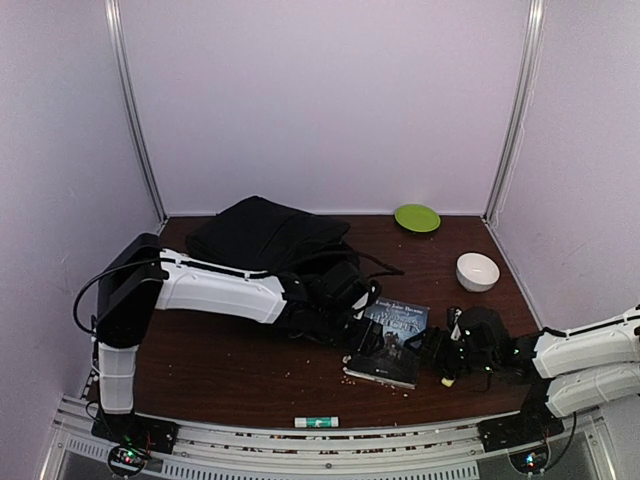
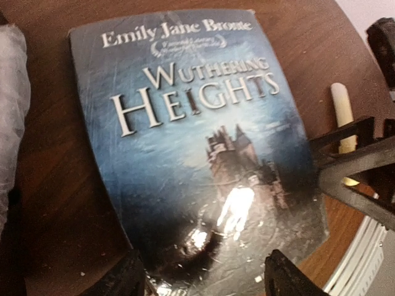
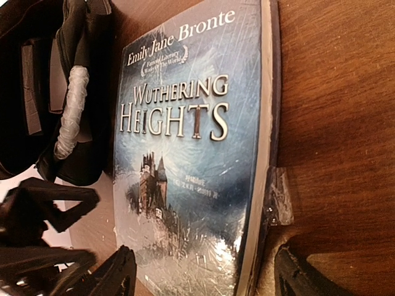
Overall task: Pack the student bag
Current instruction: Pick up the book from the center of the board.
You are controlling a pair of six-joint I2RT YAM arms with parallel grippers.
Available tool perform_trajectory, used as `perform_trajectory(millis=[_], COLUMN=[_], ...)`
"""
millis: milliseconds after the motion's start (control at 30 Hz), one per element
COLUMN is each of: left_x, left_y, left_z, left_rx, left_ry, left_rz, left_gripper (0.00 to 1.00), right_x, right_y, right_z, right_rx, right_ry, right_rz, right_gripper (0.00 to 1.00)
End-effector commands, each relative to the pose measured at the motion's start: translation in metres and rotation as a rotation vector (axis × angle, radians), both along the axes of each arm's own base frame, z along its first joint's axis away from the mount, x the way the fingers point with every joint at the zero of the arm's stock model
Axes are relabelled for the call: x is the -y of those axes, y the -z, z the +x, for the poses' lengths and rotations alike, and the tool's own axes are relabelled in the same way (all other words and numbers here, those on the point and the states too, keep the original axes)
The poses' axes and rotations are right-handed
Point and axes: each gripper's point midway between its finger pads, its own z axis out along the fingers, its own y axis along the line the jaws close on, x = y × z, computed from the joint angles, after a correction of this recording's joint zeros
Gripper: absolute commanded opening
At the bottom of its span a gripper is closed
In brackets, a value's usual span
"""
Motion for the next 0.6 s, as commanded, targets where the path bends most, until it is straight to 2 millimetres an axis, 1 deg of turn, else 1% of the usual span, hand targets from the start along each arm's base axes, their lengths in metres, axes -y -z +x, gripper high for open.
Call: perform_trajectory(millis=[0, 100, 167, 300, 367, 433, 567], left_x=[-0.010, -0.018, -0.020, -0.021, -0.024, -0.028, -0.038], left_y=[0.021, 0.036, 0.045, 0.064, 0.074, 0.081, 0.096], left_z=[0.017, 0.024, 0.024, 0.021, 0.018, 0.018, 0.015], left_rx=[-0.013, -0.026, -0.038, -0.067, -0.083, -0.093, -0.123], left_ry=[-0.076, -0.097, -0.095, -0.085, -0.089, -0.098, -0.113], left_rz=[0.032, 0.059, 0.078, 0.102, 0.114, 0.126, 0.143], left_gripper=[0.66, 0.63, 0.58, 0.42, 0.35, 0.28, 0.11], right_x=[0.010, 0.014, 0.013, 0.010, 0.011, 0.012, 0.013], right_y=[0.003, 0.003, 0.005, 0.009, 0.012, 0.016, 0.028], right_z=[0.003, 0.004, 0.003, 0.003, 0.004, 0.005, 0.003], right_rx=[0.007, 0.011, 0.005, -0.020, -0.031, -0.045, -0.085], right_ry=[0.050, 0.067, 0.068, 0.074, 0.091, 0.106, 0.124], right_rz=[-0.028, -0.033, -0.031, -0.015, -0.016, -0.017, -0.012], right_gripper=[0.77, 0.77, 0.77, 0.78, 0.78, 0.79, 0.79])
